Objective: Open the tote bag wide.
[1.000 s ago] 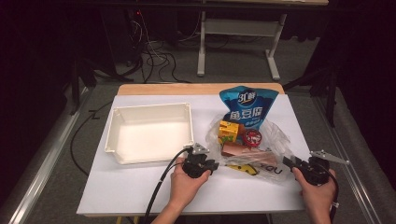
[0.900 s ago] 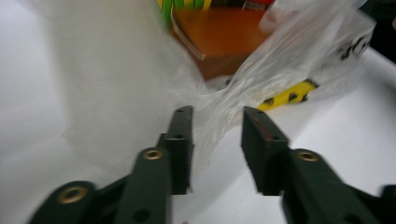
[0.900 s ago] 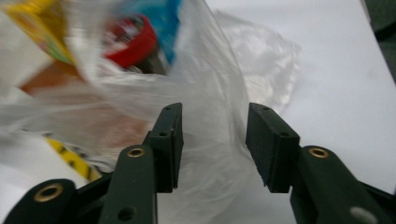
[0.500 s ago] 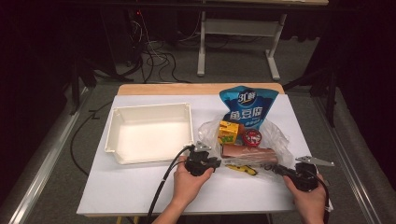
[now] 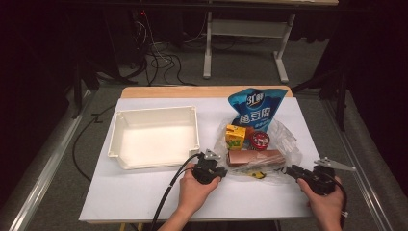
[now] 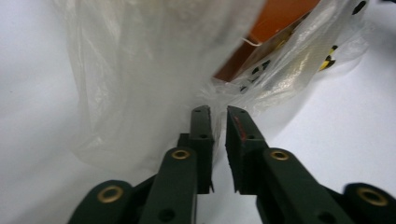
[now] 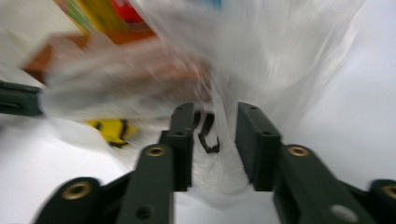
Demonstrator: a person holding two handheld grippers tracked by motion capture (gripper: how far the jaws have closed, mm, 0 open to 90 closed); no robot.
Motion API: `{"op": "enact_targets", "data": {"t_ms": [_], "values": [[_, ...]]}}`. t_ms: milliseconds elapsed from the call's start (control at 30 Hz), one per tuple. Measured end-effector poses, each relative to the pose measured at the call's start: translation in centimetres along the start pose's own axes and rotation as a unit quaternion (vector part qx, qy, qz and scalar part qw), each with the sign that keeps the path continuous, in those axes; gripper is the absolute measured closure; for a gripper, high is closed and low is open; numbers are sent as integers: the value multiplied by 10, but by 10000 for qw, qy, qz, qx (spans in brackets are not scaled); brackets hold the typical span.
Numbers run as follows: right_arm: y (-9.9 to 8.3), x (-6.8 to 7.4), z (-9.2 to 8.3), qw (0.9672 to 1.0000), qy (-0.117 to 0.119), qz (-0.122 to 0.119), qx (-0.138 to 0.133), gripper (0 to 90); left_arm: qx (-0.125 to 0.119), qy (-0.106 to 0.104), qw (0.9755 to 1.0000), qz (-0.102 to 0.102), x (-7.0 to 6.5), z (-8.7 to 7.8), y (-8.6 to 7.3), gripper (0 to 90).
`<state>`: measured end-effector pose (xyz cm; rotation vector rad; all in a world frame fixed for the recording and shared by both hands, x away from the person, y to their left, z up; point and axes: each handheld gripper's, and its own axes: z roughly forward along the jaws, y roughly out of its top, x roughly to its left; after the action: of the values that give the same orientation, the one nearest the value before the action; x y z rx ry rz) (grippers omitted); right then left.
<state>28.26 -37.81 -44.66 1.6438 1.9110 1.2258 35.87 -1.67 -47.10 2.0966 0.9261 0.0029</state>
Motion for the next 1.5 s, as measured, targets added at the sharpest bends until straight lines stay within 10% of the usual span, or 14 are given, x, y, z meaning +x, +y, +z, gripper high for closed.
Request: {"op": "enact_targets", "data": {"t_ms": [133, 267, 367, 500, 833, 1300, 1400, 1500], "values": [[17, 2, -15, 9977, -38, 57, -669, 501, -284, -77, 9996, -35, -1, -9, 4, 662], [29, 10, 11, 9990, -246, -64, -366, 381, -706, -106, 9959, -550, -7, -8, 8, 534], [25, 12, 35, 9998, -119, 156, 104, 549, -201, -147, 9996, -113, -4, -3, 7, 522], [20, 10, 24, 9993, -245, 235, -184, 890, 255, -176, 9995, 33, -4, 6, 2, 809], [5, -12, 23, 9945, -773, 284, 646, 900, 353, -227, 9991, -58, -3, 9, 0, 900], [-3, -42, 23, 9883, -1440, 235, 441, 900, 271, 133, 9995, 18, 0, 0, -6, 897], [-3, -42, 18, 9813, -1840, 261, 506, 900, 194, 207, 9996, -94, 0, -3, -9, 900], [-4, -49, 9, 9866, -1545, 454, 258, 776, 136, 276, 9995, 31, -6, -8, -11, 813]]}}
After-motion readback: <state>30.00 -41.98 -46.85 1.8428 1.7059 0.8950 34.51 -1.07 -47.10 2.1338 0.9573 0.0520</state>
